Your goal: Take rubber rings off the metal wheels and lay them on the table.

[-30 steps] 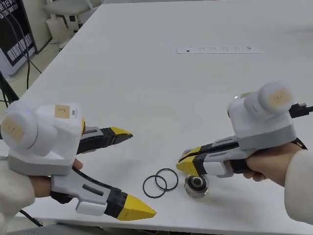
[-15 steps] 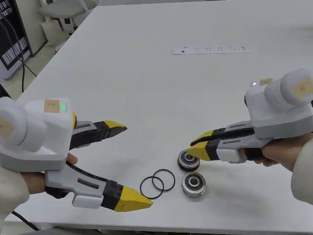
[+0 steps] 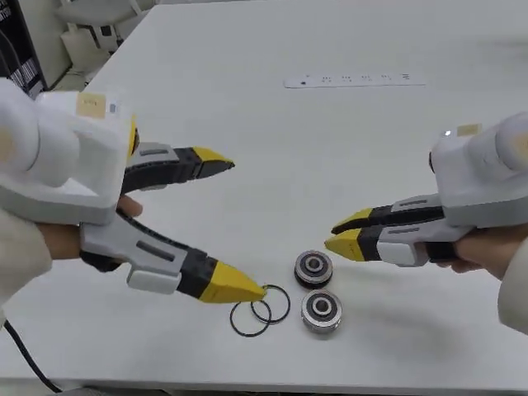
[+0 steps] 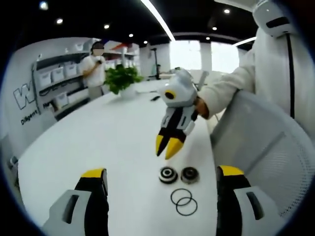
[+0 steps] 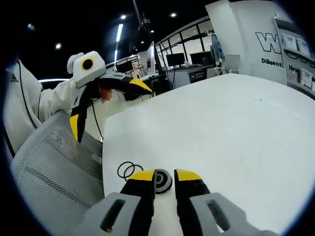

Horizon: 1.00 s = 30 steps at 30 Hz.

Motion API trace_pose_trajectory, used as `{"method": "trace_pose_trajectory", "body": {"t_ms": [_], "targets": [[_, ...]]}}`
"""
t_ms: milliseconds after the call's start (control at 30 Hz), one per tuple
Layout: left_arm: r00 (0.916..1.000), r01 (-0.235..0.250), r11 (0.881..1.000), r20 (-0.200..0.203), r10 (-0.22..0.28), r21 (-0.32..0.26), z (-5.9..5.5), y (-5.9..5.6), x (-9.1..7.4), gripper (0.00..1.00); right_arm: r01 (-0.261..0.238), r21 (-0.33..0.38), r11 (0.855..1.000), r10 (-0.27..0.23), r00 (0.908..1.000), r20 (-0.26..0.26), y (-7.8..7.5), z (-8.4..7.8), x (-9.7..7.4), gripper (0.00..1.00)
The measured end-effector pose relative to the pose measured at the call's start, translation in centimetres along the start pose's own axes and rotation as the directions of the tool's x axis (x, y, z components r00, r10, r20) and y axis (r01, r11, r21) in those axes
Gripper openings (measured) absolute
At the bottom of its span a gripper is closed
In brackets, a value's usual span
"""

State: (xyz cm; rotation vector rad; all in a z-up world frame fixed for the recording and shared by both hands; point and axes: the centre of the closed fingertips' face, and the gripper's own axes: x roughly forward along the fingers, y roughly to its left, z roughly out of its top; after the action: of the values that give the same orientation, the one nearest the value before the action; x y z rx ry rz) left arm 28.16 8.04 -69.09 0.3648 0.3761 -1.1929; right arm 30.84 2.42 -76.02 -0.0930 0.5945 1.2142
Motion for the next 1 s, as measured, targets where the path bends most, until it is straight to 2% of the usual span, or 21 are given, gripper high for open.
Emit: {"method": "trace_pose_trajectory", "body": {"t_ms": [67,200,367,500,567,633,733,867,1000], "targets": [[1.0,-0.006,1.0,0.004,0.006,0.026,0.9,0.7,0.3,0.92,0.012,0.001,1.0,-0.012,0.9999,0.008,-0.3,0.1,-0.2,0.12],[0.9995,0.005,0.998,0.03,-0.007,0.07,2.6,1.5,1.2,0.88,0.024,0.023,0.999,-0.025,0.9995,0.021,-0.9,0.1,-0.5,0.12],[0.9994,0.02,0.994,0.028,-0.023,0.105,3.5,2.2,2.5,0.82,0.028,0.037,0.999,-0.029,0.9992,0.026,-1.1,0.0,-0.6,0.12],[0.9974,0.022,0.991,0.066,-0.031,0.13,4.4,2.7,3.6,0.72,0.028,0.04,0.999,-0.028,0.9994,0.019,-1.1,-0.3,-0.5,0.12],[0.9966,0.005,0.993,0.081,-0.014,0.117,4.5,3.1,4.2,0.69,0.024,0.04,0.999,-0.024,0.9996,0.016,-1.0,-0.4,-0.4,0.13],[0.9966,-0.005,0.993,0.082,-0.005,0.115,4.2,3.3,4.7,0.7,0.019,0.04,0.999,-0.019,0.9997,0.013,-0.9,-0.5,-0.4,0.12],[0.9976,-0.001,0.996,0.069,-0.006,0.093,2.7,3.0,5.3,0.68,0.009,0.034,0.999,-0.009,1.0,0.002,-0.6,-0.8,-0.1,0.12],[0.9983,0.022,0.999,0.052,-0.024,0.046,0.8,2.3,6.0,0.63,0.001,0.033,0.999,0.0,0.9999,-0.013,-0.4,-1.2,0.1,0.12],[0.9978,0.059,0.998,0.029,-0.06,0.028,-0.6,1.2,6.6,0.59,-0.003,0.037,0.999,0.003,0.9999,-0.017,-0.4,-1.3,0.1,0.12]]}}
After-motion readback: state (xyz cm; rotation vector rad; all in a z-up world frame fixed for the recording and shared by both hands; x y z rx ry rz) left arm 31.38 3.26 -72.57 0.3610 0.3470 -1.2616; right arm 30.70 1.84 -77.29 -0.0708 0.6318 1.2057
